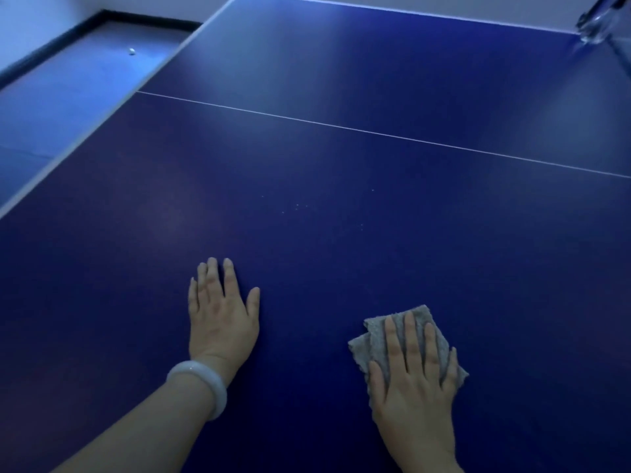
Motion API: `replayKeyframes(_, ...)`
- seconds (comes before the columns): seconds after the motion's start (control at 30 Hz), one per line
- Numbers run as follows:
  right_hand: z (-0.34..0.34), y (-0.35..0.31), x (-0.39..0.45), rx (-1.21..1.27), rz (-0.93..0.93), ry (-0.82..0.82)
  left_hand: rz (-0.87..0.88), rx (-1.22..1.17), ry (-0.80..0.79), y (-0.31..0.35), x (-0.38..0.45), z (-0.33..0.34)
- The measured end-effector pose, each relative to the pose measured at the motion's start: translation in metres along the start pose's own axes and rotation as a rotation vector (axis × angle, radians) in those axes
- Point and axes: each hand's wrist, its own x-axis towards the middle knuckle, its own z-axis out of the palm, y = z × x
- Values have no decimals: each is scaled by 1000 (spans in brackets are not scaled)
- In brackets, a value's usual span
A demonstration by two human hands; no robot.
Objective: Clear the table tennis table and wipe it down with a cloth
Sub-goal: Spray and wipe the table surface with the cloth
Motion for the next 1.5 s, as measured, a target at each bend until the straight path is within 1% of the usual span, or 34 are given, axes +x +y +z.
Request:
replayKeyframes(0.07,0,1,19,-24,-127,-23,4,41,28,1,-1,4)
replayKeyframes(0.1,-1,5,33,-52,-163,-37,0,48,27,1,-1,4)
replayKeyframes(0.13,-2,9,50,-68,-153,-46,-3,50,25,2,-1,4)
replayKeyframes(0.17,-4,11,70,-68,-84,-53,-5,51,23,1,-1,4)
replayKeyframes(0.23,-8,8,107,-19,149,-58,-13,66,7,1,1,4)
replayKeyframes(0.27,-9,0,120,11,229,-66,-15,69,-1,1,1,4)
replayKeyframes(0.3,-8,-12,126,12,225,-75,-15,66,-2,2,0,4)
replayKeyframes(0.33,-5,-26,127,-6,131,-81,-16,60,0,3,0,3)
replayKeyframes(0.43,6,-59,97,-46,-364,-90,-16,60,2,3,1,2)
replayKeyframes(0.47,6,-57,91,-48,-474,-99,-16,69,1,3,1,2)
replayKeyframes(0.5,3,-51,94,-51,-517,-115,-16,72,1,3,0,2)
replayKeyframes(0.53,1,-40,104,-61,-488,-117,-18,68,2,3,0,2)
replayKeyframes(0.57,0,-26,118,-81,-407,-107,-18,62,2,3,0,3)
replayKeyframes(0.6,-2,-12,136,-98,-277,-86,-17,59,0,3,0,3)
replayKeyframes(0.63,-7,0,155,-100,-107,-89,-16,59,-1,2,0,3)
replayKeyframes(0.7,-19,8,187,-12,216,-122,-14,58,1,2,0,4)
replayKeyframes(0.73,-23,3,196,28,310,-127,-15,58,1,1,0,5)
replayKeyframes(0.77,-23,-10,201,23,319,-130,-15,61,1,1,0,5)
replayKeyframes(0.8,-20,-25,200,-18,241,-116,-16,66,1,1,0,5)
replayKeyframes(0.87,-5,-59,187,-125,-124,-55,-15,78,3,1,0,6)
replayKeyframes(0.9,1,-72,176,-156,-315,-42,-15,85,4,1,0,6)
replayKeyframes(0.93,5,-76,167,-171,-456,-62,-14,92,5,1,0,6)
replayKeyframes(0.97,6,-74,166,-177,-538,-98,-14,96,4,1,1,6)
replayKeyframes(1.0,3,-65,173,-182,-548,-130,-14,96,-1,1,1,6)
replayKeyframes(1.03,2,-50,186,-196,-494,-139,-14,93,-6,1,0,5)
replayKeyframes(1.07,1,-33,202,-211,-392,-112,-14,87,-9,1,1,5)
replayKeyframes(1.1,-2,-16,220,-222,-250,-87,-14,82,-13,1,1,5)
replayKeyframes(1.13,-8,0,238,-197,-89,-97,-15,79,-19,1,1,5)
replayKeyframes(1.2,-21,17,269,-82,169,-135,-17,80,-25,1,1,5)
replayKeyframes(1.27,-27,11,294,52,324,-121,-21,84,-27,2,2,5)
replayKeyframes(1.33,-28,-15,315,129,357,-120,-19,87,-29,2,2,5)
replayKeyframes(1.37,-27,-34,323,151,313,-126,-18,85,-29,2,1,5)
replayKeyframes(1.4,-24,-57,328,147,225,-136,-18,85,-29,2,1,4)
replayKeyframes(1.5,-10,-132,311,31,-177,-196,-24,93,-38,4,1,1)
